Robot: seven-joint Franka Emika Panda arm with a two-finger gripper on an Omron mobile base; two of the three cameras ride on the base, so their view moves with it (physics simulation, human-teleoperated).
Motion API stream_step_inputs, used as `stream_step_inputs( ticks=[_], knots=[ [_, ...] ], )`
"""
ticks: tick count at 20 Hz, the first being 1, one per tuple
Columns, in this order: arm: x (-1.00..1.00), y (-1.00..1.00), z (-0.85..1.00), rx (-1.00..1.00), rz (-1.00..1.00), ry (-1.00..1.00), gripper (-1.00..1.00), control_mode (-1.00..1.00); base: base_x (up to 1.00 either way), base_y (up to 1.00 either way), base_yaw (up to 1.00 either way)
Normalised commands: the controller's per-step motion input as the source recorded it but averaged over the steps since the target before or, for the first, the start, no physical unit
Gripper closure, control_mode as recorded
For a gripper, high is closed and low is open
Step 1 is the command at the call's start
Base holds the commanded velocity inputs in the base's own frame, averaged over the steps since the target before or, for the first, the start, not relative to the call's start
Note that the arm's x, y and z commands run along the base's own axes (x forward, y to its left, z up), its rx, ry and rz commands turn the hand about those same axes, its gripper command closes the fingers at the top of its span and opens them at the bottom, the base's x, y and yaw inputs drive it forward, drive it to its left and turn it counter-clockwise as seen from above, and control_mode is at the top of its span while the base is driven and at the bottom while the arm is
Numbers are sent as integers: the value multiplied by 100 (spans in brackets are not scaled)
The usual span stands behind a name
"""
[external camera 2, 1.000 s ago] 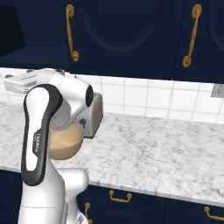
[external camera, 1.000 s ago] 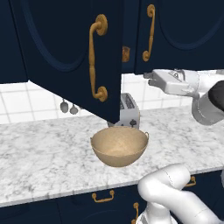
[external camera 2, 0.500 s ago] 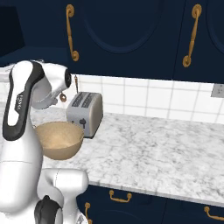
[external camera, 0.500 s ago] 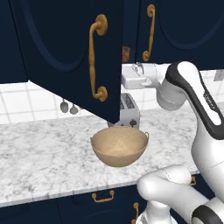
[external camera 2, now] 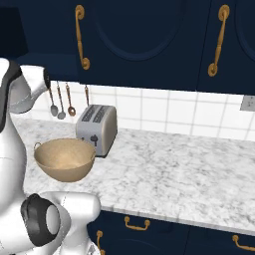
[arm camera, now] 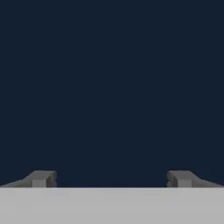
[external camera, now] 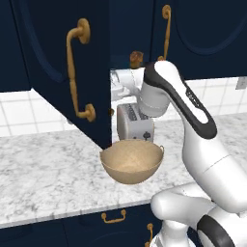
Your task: Open the cabinet, pick up the bread from the cabinet and place it in the basket. Then move the basket to the dining counter.
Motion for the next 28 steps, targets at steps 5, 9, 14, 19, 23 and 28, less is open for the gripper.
stream_step_inputs(
  ticks=[5, 9, 14, 19, 23, 28],
  knots=[
    [-94, 100, 0, -5, 2, 0, -100, -100, 0, 0, 0],
    [-79, 93, 0, -5, -1, -1, -100, -100, 0, 0, 0],
    [-6, 65, -2, -5, -9, -9, -100, -100, 0, 0, 0],
    [27, 80, -7, -13, -14, 0, -100, -100, 0, 0, 0],
    [-11, -61, 3, -7, -25, -4, -100, -100, 0, 0, 0],
    [-20, -100, 1, -7, -41, 0, -100, -100, 0, 0, 0]
  ],
)
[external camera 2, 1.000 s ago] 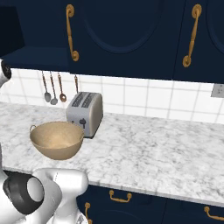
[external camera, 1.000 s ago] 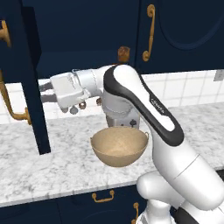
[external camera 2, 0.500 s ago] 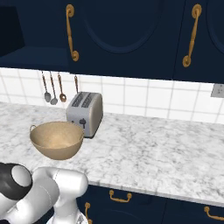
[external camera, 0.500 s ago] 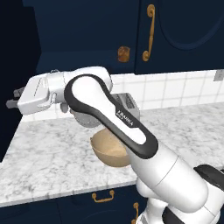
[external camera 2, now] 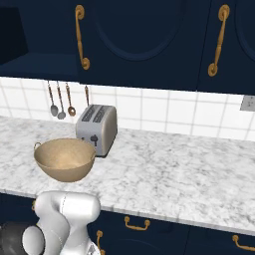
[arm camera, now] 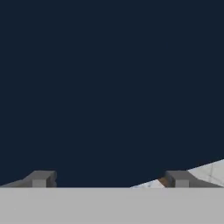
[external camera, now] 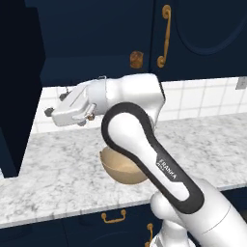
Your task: Open the cabinet, pick up the bread from the cabinet and place it in the basket. Then move the basket to the dining counter.
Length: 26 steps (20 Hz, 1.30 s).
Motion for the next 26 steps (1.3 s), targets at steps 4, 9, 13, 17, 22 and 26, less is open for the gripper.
stream_step_inputs(
  ticks=[4, 9, 13, 17, 22, 26],
  knots=[
    [3, -100, 0, -11, -48, 0, -100, -100, 0, 0, 0],
    [34, -99, 0, -11, -52, 0, -100, -100, 0, 0, 0],
    [47, -89, 0, -13, -51, 0, -100, -100, 0, 0, 0],
    [58, -82, 9, -7, -46, 0, -100, -100, 0, 0, 0],
    [51, -85, 16, 0, -18, -2, -100, -100, 0, 0, 0],
    [36, -82, 1, 6, 6, -4, -100, -100, 0, 0, 0]
  ],
)
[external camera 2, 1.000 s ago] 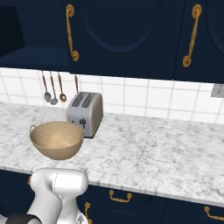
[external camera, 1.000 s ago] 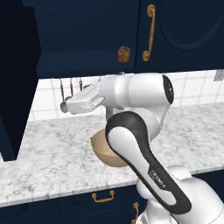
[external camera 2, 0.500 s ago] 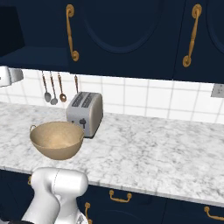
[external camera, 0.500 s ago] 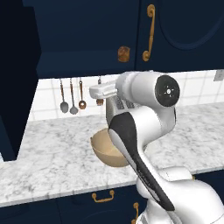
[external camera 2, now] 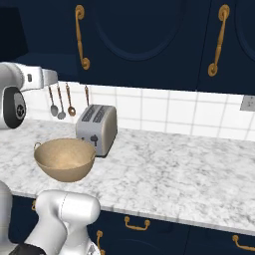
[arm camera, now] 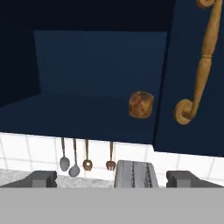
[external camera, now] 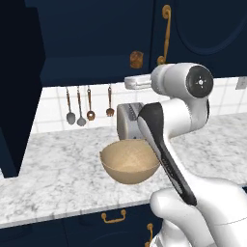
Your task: Open the cabinet, pick up the bread from the cabinet and place it in the basket. Then move the basket to the dining counter.
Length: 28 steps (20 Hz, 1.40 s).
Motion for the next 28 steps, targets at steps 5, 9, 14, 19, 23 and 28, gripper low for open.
stream_step_inputs(
  ticks=[5, 9, 14, 19, 23, 28],
  knots=[
    [24, -73, 0, 4, 10, -18, -100, -100, 0, 0, 0],
    [31, -35, 15, 1, 0, -24, -100, -100, 0, 0, 0],
    [32, -12, 36, 0, -9, -13, -100, -100, 0, 0, 0],
    [61, -22, 18, 0, -19, -4, -100, -100, 0, 0, 0],
    [59, -33, 3, 2, -7, -17, -100, -100, 0, 0, 0],
    [24, -1, 0, 0, 0, -28, -100, -100, 0, 0, 0]
  ],
)
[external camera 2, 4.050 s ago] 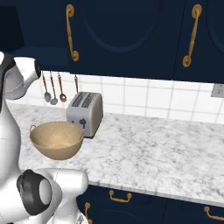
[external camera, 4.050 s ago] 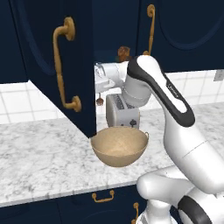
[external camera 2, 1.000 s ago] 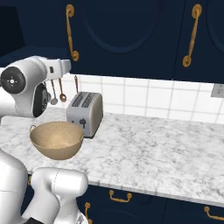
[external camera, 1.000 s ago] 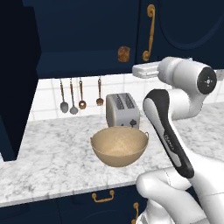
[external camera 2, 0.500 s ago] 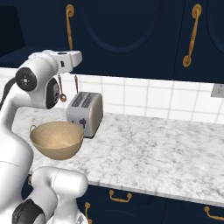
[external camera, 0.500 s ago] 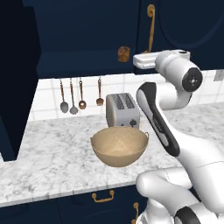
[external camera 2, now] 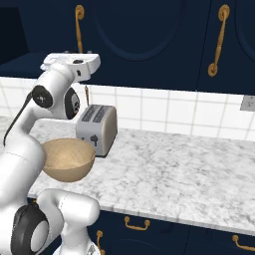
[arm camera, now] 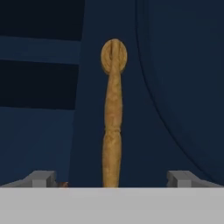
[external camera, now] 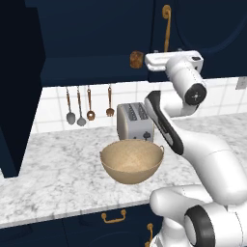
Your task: Open the cabinet, pick up the bread from the cabinet and place it in the basket. Then move the basket to the dining counter.
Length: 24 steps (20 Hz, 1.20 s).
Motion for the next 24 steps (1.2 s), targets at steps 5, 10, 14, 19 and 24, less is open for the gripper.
stream_step_inputs(
  ticks=[5, 10, 14, 19, 24],
  knots=[
    [54, -1, 0, 1, 0, -5, -100, -100, 0, 0, 0],
    [51, 0, 1, 0, 0, 0, -100, -100, 0, 0, 0],
    [28, 0, 2, 0, 0, 0, 100, -100, 0, 0, 0],
    [0, 0, 0, 0, 0, 0, 100, -100, 0, 0, 0],
    [0, 0, 0, 0, 0, 0, 100, -100, 0, 0, 0]
  ],
)
